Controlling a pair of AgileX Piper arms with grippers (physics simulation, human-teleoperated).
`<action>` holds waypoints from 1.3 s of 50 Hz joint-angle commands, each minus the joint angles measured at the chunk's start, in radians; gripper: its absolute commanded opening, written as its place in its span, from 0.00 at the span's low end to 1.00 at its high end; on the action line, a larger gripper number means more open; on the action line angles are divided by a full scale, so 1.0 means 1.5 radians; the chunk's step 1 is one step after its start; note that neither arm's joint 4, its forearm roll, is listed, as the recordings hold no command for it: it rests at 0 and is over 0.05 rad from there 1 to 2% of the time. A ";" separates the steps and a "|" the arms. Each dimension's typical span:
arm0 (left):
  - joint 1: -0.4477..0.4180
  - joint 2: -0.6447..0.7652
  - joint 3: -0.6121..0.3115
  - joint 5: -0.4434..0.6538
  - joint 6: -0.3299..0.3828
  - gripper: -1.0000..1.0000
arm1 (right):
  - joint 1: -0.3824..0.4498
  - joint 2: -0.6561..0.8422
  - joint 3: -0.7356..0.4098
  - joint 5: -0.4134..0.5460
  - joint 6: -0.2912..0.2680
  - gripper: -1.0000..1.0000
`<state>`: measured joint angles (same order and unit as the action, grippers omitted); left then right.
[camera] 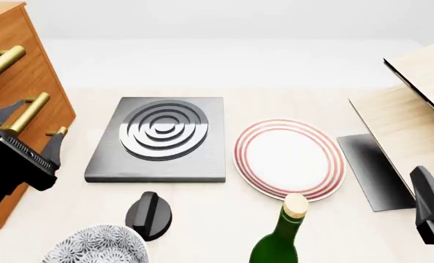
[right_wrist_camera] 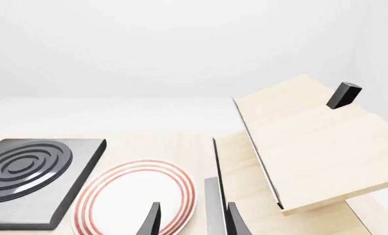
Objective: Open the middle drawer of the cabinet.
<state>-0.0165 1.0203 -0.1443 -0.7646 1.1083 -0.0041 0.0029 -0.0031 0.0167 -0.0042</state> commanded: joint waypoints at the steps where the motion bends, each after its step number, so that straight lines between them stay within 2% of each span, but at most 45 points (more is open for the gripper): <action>1: 0.015 0.059 0.007 -0.078 0.043 1.00 | 0.001 0.001 0.000 -0.003 0.001 1.00; 7: 0.023 0.081 -0.003 -0.101 0.060 1.00 | 0.001 0.001 0.000 -0.003 0.001 1.00; 9: 0.021 0.108 0.006 -0.148 0.085 1.00 | 0.001 0.001 0.000 -0.003 0.001 1.00; 11: 0.026 0.104 0.000 -0.134 0.081 1.00 | 0.001 0.001 0.000 -0.003 0.001 1.00; 13: 0.020 0.142 0.012 -0.206 0.114 1.00 | 0.001 0.001 0.000 -0.003 0.001 1.00; 16: 0.031 0.131 -0.007 -0.171 0.100 1.00 | 0.002 0.001 0.000 -0.003 0.001 1.00; 17: 0.027 0.141 -0.005 -0.191 0.109 1.00 | 0.001 0.001 0.000 -0.003 0.001 1.00; 49: 0.029 0.234 -0.003 -0.260 0.128 1.00 | 0.001 0.001 0.000 -0.003 0.001 1.00; 65: 0.057 0.296 -0.012 -0.297 0.135 1.00 | 0.001 0.001 0.000 -0.003 0.001 1.00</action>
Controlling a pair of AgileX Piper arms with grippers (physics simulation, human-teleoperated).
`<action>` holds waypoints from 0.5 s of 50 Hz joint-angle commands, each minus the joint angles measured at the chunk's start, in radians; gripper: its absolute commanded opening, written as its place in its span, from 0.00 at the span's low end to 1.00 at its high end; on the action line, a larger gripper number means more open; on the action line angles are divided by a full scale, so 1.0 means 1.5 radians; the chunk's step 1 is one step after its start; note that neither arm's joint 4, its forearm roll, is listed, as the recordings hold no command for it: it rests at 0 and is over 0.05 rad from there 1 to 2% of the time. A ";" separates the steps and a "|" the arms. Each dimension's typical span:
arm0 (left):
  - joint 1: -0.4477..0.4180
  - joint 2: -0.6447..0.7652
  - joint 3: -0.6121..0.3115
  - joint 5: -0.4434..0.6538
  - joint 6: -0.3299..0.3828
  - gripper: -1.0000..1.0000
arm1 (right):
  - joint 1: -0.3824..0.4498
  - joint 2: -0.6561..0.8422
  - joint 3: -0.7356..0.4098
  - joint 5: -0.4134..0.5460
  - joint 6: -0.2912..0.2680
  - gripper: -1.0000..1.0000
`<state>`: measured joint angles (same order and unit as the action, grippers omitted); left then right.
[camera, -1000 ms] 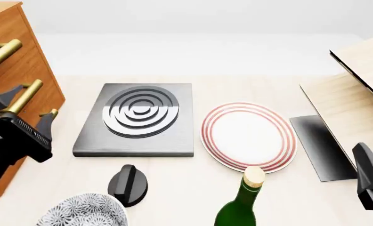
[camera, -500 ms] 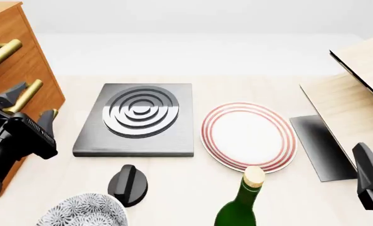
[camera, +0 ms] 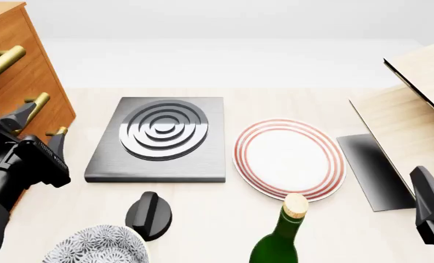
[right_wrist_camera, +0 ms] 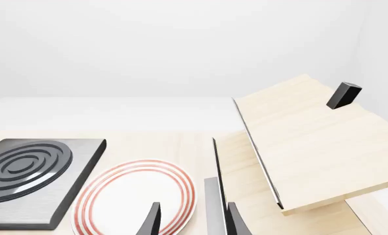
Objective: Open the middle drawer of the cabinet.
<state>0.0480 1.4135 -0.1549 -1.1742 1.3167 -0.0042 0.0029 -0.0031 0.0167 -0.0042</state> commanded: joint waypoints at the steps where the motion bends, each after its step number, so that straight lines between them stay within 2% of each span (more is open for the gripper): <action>1: 0.016 0.035 -0.006 -0.022 -0.003 1.00 | 0.001 0.001 0.000 -0.003 0.001 1.00; 25: 0.064 0.096 -0.056 -0.025 -0.008 1.00 | 0.001 0.001 0.000 -0.003 0.001 1.00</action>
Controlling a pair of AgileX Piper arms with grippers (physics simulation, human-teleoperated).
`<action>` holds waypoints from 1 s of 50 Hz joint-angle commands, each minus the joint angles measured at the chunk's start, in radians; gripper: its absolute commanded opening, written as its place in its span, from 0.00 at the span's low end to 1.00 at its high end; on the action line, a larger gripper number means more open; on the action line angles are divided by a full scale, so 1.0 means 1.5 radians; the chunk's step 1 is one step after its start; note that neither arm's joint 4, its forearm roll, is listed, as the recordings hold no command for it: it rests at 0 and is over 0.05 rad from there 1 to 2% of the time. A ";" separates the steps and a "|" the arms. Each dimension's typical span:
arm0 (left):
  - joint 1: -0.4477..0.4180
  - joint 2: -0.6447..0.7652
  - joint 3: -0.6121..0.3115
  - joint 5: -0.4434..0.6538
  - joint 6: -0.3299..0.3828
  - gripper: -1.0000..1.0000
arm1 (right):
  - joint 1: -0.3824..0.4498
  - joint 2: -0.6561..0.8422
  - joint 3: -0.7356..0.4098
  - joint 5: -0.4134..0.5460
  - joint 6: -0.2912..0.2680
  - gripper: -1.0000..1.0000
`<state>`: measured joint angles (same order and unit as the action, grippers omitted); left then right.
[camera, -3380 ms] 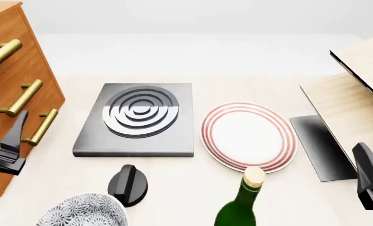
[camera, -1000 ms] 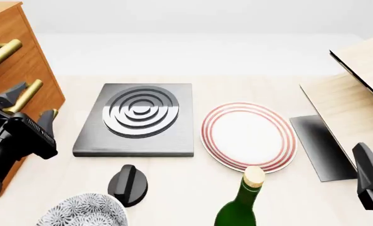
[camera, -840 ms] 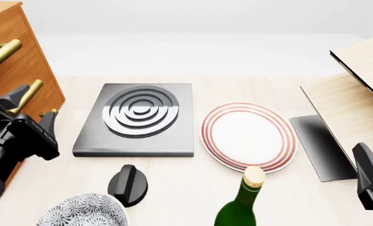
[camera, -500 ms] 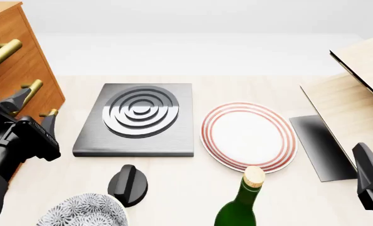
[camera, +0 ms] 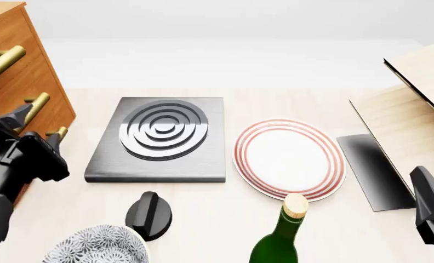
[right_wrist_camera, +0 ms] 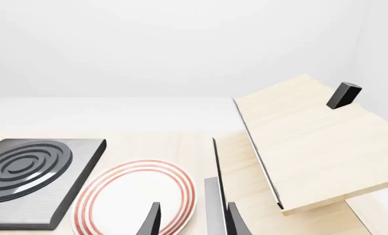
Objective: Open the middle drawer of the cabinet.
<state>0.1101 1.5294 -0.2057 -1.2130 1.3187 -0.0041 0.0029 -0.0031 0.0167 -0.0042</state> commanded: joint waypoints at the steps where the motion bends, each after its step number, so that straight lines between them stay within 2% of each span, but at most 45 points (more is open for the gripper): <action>1: 0.024 0.023 -0.021 -0.003 -0.009 1.00 | 0.001 0.001 0.000 -0.003 0.001 1.00; 35: 0.070 0.048 -0.035 -0.004 0.005 1.00 | 0.001 0.001 0.000 -0.003 0.001 1.00; 50: 0.084 0.049 -0.043 -0.005 0.026 1.00 | 0.001 0.001 0.000 -0.003 0.001 1.00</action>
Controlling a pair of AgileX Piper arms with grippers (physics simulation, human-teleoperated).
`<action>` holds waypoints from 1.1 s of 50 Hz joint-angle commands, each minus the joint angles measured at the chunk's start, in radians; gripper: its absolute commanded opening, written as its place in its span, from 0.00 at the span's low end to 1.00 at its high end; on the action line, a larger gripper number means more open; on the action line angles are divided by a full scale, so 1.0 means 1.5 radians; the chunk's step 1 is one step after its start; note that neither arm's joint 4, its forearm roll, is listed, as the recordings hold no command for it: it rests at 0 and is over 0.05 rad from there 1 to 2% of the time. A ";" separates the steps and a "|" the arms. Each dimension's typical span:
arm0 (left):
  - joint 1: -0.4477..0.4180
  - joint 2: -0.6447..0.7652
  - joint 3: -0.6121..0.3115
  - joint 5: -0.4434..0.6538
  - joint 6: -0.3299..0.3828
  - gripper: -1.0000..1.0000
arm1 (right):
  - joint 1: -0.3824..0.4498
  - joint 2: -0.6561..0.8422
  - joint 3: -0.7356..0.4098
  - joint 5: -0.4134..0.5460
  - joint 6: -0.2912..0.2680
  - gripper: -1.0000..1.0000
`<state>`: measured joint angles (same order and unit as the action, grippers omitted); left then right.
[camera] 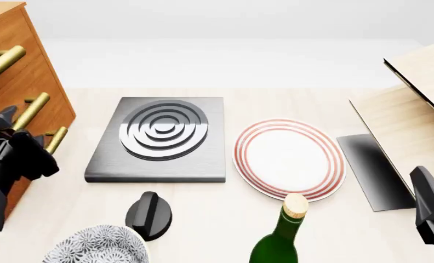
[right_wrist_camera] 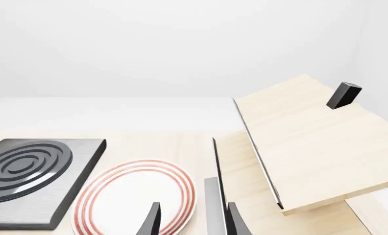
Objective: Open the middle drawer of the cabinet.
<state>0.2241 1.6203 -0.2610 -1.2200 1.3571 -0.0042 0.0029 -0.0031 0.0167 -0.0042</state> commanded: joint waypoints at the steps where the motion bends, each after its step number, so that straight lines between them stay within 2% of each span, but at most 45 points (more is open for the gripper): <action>1: 0.007 -0.012 -0.008 0.000 0.004 1.00 | 0.001 0.001 0.000 -0.003 0.001 1.00; 33: 0.014 0.004 -0.014 0.000 0.020 1.00 | 0.002 0.001 0.000 -0.003 0.001 1.00; 34: 0.014 0.003 -0.013 0.000 0.019 0.00 | 0.001 0.001 0.000 -0.003 0.001 1.00; 55: -0.014 0.001 0.003 0.000 0.058 0.00 | 0.002 0.001 0.000 -0.003 0.001 1.00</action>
<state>0.2308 1.6347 -0.2783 -1.2200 1.4280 -0.0041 0.0029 -0.0031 0.0167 -0.0042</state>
